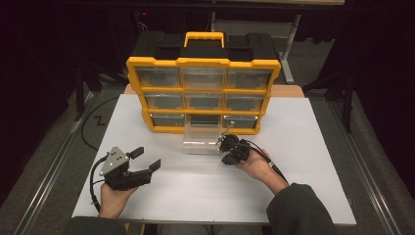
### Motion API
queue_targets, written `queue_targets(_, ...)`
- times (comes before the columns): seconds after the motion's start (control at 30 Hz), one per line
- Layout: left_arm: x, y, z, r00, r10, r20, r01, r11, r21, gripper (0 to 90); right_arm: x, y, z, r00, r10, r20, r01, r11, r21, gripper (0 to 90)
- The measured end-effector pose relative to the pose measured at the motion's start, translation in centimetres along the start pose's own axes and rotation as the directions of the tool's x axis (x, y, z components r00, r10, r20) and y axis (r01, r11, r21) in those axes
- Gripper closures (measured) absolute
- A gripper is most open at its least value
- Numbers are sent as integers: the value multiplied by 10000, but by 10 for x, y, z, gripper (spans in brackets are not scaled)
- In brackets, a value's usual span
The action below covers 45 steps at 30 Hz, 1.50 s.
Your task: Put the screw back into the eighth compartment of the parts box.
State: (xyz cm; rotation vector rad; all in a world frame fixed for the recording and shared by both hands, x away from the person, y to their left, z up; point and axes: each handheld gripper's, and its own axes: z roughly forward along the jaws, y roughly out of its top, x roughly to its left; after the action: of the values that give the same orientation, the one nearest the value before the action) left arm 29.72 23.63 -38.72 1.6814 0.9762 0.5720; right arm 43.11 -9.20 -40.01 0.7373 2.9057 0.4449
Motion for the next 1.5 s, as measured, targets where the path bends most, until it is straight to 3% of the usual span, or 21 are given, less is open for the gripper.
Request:
queue_targets(0.97, 0, 0, 0, 10000, -7, 6, 7, 10000, -2, 236, -8, -10, -26, 9998, 215, 42, -213, 9988, -451, 894)
queue_targets(1.5, 0, 0, 0, 10000, -7, 9, 7, 10000, -4, 236, -7, -10, -52, 9994, 333, 44, -327, 9950, -944, 894)
